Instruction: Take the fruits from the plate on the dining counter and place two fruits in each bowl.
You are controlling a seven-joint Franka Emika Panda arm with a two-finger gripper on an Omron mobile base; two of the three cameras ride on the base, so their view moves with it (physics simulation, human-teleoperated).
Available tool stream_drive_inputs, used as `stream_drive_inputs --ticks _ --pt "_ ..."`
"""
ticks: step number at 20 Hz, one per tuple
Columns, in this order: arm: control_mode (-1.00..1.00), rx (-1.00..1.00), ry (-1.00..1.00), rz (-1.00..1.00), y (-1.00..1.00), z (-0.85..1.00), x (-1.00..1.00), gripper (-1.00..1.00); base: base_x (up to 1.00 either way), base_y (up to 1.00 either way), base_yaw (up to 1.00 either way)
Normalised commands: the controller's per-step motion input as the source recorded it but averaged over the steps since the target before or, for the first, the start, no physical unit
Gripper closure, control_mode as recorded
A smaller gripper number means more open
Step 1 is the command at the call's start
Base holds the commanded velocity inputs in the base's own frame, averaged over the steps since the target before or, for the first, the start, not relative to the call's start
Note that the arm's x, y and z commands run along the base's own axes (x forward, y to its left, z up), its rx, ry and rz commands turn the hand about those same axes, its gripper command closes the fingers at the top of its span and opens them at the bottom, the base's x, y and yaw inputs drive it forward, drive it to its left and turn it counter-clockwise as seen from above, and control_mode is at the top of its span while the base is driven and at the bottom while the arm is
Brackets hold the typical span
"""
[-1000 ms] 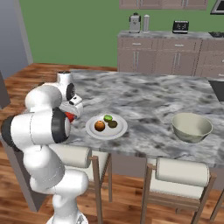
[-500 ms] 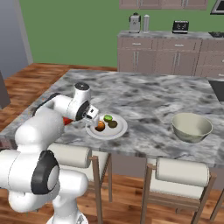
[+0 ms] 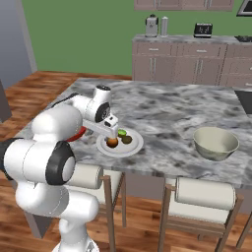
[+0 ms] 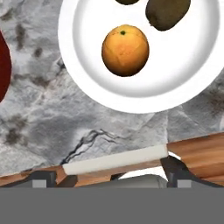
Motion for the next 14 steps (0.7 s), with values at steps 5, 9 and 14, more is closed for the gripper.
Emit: stream_drive_inputs --ticks 5,9,14 --pt "-1.00 -0.03 0.22 -0.09 -0.11 0.00 0.30 -1.00 0.00 0.00 0.00" --pt "-1.00 -0.09 0.00 -0.05 -0.03 -0.26 0.04 -1.00 0.00 0.00 0.00" --pt "-1.00 -0.03 0.06 -0.03 -0.09 -0.19 0.20 -1.00 0.00 0.00 0.00"
